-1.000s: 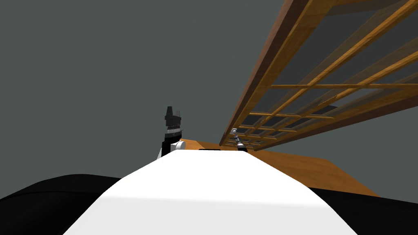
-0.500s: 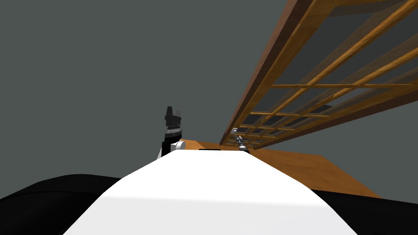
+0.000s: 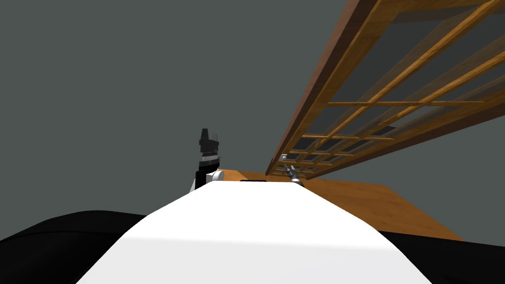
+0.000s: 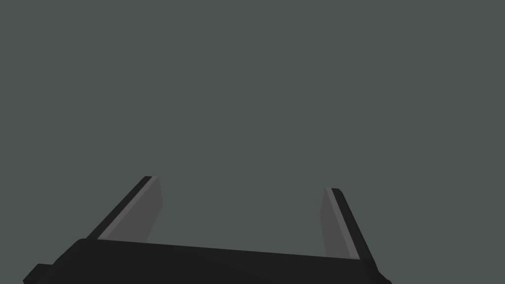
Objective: Pull the door open
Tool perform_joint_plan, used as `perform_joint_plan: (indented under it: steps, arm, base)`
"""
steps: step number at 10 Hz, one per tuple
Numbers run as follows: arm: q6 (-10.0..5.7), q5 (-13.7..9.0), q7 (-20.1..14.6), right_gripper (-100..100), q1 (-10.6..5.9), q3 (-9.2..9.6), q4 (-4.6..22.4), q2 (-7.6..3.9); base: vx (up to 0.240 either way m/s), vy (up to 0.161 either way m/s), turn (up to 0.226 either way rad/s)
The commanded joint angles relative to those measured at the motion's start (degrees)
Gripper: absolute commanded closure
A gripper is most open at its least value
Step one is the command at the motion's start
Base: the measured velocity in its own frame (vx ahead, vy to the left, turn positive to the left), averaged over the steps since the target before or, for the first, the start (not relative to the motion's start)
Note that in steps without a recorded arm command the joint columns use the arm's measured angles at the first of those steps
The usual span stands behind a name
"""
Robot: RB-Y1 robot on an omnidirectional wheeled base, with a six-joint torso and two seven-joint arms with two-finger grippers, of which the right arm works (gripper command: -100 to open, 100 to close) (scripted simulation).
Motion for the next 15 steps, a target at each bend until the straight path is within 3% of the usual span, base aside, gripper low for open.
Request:
perform_joint_plan:
  steps: [1, 3, 10, 15]
  arm:
    - [-0.46, 0.12, 1.63, -100, 0.22, 0.0, 0.16, -0.16]
    - [-1.84, 0.58, 5.42, -100, 1.46, -0.01, 0.2, -0.9]
    - [-5.06, 1.67, 13.98, -100, 4.4, -0.04, 0.35, -2.61]
    - [-3.74, 1.39, 13.77, -100, 2.52, -0.62, 1.29, -2.09]
  base:
    - [-0.001, 0.023, -0.021]
    - [0.004, 0.033, -0.046]
    - [-0.005, 0.034, -0.036]
    - [0.127, -0.007, 0.028]
